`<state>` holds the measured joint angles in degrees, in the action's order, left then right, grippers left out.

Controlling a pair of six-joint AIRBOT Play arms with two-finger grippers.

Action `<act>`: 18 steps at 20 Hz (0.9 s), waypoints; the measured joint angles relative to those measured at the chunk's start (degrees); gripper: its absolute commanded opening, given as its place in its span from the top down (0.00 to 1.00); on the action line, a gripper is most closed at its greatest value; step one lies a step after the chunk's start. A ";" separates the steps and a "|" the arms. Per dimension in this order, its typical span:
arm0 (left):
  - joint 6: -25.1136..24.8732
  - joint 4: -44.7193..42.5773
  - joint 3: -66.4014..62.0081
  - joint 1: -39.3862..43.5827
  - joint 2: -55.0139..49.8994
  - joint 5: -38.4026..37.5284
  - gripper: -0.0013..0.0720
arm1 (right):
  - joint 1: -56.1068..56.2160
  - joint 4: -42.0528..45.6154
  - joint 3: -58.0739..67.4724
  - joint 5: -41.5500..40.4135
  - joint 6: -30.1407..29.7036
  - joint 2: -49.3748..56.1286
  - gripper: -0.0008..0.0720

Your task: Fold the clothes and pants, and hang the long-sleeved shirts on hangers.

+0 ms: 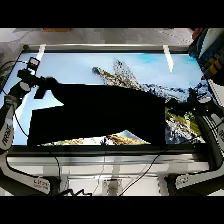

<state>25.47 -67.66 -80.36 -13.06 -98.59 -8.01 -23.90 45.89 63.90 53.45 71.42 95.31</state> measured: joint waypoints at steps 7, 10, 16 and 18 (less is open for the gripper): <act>13.33 0.24 0.00 0.17 3.76 -12.63 0.16 | 0.07 -4.48 2.05 2.32 -2.93 4.24 0.23; 23.12 0.24 -0.02 -2.21 7.02 -22.93 0.16 | 1.14 -5.07 2.21 2.29 -5.38 4.59 0.26; 37.81 -1.64 -0.02 -12.09 10.12 -49.22 0.53 | 4.52 -3.80 4.48 1.75 -11.98 4.85 0.96; 41.16 -2.82 -0.02 -15.58 10.38 -56.68 0.54 | 4.74 -4.13 7.13 1.29 -13.16 4.59 0.96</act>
<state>66.63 -70.48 -80.38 -28.64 -88.20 -64.69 -19.16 41.76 71.02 54.74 58.26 99.90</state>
